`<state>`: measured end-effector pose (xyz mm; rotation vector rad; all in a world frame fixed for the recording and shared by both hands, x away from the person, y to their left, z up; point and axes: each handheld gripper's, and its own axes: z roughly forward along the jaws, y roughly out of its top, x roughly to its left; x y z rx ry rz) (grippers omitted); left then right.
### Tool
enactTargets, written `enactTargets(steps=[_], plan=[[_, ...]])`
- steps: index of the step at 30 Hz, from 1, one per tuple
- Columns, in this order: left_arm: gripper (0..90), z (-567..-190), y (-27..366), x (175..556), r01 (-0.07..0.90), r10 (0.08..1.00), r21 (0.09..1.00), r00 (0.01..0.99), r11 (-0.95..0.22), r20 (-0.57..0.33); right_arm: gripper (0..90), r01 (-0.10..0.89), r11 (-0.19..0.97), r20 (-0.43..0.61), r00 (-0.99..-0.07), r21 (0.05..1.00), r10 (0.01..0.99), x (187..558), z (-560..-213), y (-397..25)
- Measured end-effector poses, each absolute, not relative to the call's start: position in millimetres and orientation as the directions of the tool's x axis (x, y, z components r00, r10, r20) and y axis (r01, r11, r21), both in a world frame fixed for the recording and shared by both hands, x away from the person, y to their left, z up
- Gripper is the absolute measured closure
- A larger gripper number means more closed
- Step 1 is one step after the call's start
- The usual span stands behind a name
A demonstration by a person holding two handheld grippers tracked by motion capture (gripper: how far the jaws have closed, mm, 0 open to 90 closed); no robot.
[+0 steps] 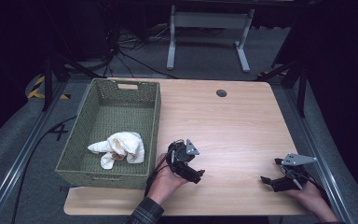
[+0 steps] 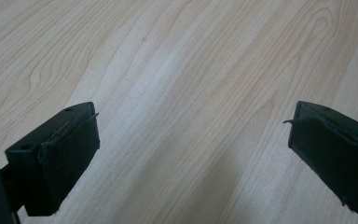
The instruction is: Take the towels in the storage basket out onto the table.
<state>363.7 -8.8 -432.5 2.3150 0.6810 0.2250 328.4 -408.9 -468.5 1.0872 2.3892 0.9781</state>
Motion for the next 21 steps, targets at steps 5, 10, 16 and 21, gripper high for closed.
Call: enactTargets(steps=[5, 10, 16, 21], plan=[[2.3, -429, -8, 364, 0.413, 0.536, 0.678, 0.843, -0.608, -0.033, 0.1, 0.526, 0.471, -0.021, -0.65, 0.708, 0.759, 328, -468, -409], [2.5, -424, -8, 364, 0.413, 0.536, 0.679, 0.844, -0.607, -0.034, 0.1, 0.526, 0.471, -0.022, -0.65, 0.708, 0.759, 328, -468, -409], [2.5, -417, -7, 366, 0.416, 0.538, 0.683, 0.842, -0.601, -0.04, 0.1, 0.526, 0.471, -0.022, -0.65, 0.708, 0.759, 328, -468, -409], [2.5, -414, -7, 367, 0.413, 0.539, 0.687, 0.842, -0.597, -0.038, 0.1, 0.526, 0.471, -0.022, -0.65, 0.708, 0.759, 328, -468, -409]])
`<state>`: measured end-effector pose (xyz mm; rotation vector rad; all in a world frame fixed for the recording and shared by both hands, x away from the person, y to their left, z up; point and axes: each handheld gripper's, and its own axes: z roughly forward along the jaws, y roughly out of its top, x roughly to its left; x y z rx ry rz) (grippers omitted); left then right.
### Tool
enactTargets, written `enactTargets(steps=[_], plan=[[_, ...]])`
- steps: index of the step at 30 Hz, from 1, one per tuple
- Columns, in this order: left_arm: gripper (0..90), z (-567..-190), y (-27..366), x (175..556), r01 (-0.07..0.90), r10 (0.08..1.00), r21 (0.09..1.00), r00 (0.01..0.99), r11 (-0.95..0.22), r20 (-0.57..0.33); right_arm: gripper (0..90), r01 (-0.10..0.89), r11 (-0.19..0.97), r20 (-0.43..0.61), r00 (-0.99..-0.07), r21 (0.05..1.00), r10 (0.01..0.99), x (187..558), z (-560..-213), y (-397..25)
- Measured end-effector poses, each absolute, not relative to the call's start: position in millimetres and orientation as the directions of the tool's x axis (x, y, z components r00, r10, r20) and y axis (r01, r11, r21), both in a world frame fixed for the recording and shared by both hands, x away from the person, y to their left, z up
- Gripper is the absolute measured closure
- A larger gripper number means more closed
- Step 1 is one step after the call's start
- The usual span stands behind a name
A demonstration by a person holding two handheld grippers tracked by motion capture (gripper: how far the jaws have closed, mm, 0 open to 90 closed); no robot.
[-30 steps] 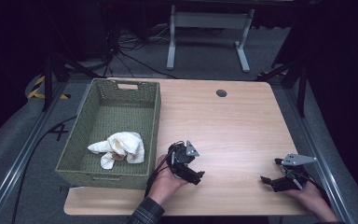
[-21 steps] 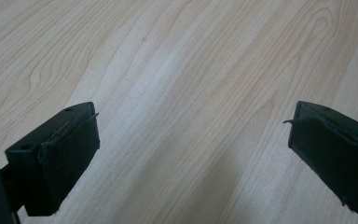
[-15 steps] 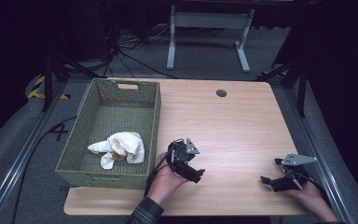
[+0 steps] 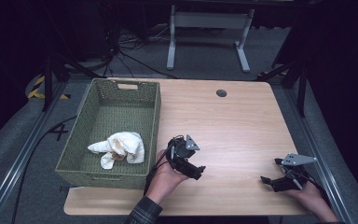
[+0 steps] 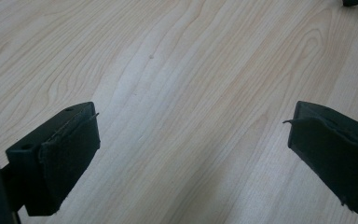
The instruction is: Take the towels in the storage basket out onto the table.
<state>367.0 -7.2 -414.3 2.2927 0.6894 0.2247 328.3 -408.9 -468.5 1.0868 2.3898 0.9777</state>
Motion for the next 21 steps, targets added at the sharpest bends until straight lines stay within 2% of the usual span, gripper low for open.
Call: enactTargets(steps=[21], plan=[[2.5, -385, -1, 374, 0.383, 0.509, 0.729, 0.859, -0.568, -0.055, 0.1, 0.526, 0.471, -0.022, -0.65, 0.708, 0.759, 328, -469, -409]])
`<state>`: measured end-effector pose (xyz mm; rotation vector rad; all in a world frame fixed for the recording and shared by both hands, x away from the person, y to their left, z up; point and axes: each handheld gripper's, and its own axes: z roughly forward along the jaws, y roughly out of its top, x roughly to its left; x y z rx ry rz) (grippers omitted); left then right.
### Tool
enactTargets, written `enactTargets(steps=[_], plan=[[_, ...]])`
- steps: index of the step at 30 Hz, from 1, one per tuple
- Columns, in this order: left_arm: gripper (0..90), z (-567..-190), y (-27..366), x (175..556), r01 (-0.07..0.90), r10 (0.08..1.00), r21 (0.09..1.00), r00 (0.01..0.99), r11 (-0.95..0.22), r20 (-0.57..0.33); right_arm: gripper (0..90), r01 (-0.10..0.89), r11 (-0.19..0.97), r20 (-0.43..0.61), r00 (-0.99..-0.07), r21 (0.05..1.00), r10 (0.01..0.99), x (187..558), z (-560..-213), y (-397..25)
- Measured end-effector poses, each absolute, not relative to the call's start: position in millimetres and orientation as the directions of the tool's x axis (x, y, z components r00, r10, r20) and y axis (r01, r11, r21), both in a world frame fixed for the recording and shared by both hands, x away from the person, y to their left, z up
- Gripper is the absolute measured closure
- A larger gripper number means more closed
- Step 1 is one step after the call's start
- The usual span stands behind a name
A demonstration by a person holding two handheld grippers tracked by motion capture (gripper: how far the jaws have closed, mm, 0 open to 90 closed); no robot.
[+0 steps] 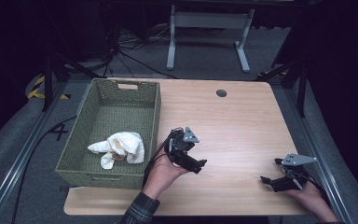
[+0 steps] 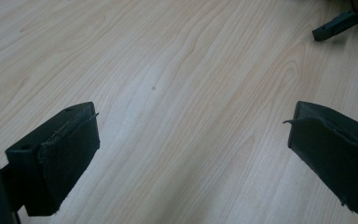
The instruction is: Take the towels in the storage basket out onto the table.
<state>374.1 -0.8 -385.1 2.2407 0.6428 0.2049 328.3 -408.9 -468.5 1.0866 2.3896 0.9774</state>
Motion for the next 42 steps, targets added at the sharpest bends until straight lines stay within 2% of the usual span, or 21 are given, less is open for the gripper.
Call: enactTargets(steps=[22, 42], plan=[[3.6, -361, 19, 390, 0.377, 0.483, 0.75, 0.871, -0.544, -0.088, 0.2, 0.525, 0.473, -0.024, -0.652, 0.707, 0.758, 328, -468, -409], [4.8, -352, 52, 394, 0.396, 0.541, 0.754, 0.839, -0.524, -0.064, 0.2, 0.524, 0.473, -0.023, -0.652, 0.708, 0.758, 328, -469, -409]])
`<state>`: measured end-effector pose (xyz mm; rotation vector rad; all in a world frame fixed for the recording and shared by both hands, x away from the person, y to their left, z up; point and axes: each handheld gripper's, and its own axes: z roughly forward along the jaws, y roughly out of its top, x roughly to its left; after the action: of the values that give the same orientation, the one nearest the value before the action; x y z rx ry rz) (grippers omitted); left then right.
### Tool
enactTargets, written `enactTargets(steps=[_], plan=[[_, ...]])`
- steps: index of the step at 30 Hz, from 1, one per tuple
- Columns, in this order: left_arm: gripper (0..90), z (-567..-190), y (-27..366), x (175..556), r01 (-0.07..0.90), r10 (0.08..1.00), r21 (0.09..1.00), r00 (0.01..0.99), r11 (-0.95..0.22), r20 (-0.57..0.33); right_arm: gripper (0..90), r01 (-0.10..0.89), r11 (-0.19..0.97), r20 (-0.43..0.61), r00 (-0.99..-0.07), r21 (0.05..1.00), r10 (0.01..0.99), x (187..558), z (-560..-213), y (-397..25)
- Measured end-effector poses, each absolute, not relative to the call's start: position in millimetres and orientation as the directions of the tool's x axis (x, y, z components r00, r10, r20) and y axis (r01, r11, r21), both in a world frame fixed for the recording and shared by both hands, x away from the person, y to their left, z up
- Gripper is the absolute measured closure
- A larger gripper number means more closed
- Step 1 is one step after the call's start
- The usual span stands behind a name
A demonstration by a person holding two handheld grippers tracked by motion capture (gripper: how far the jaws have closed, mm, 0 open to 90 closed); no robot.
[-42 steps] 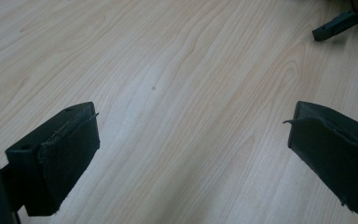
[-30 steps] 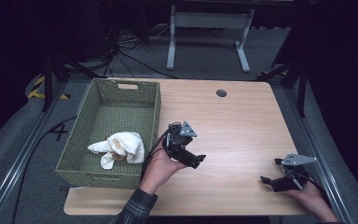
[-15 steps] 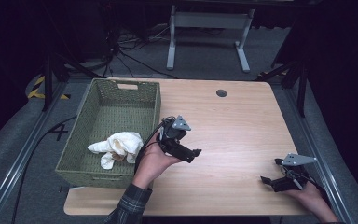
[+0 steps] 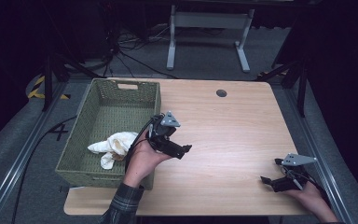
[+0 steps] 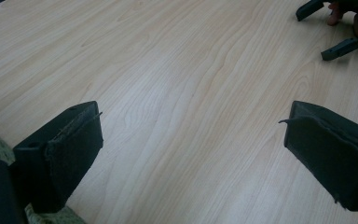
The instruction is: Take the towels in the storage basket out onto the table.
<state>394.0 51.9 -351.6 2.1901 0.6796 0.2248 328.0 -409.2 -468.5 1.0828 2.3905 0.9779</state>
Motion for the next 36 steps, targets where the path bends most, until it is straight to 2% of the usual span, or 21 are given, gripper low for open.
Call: enactTargets(steps=[20, 36], plan=[[5.7, -347, 88, 396, 0.422, 0.602, 0.76, 0.797, -0.493, -0.052, 0.2, 0.525, 0.472, -0.023, -0.652, 0.708, 0.758, 328, -468, -409], [6.7, -345, 118, 397, 0.459, 0.651, 0.77, 0.756, -0.444, -0.076, 0.3, 0.525, 0.472, -0.022, -0.652, 0.708, 0.758, 328, -468, -409]])
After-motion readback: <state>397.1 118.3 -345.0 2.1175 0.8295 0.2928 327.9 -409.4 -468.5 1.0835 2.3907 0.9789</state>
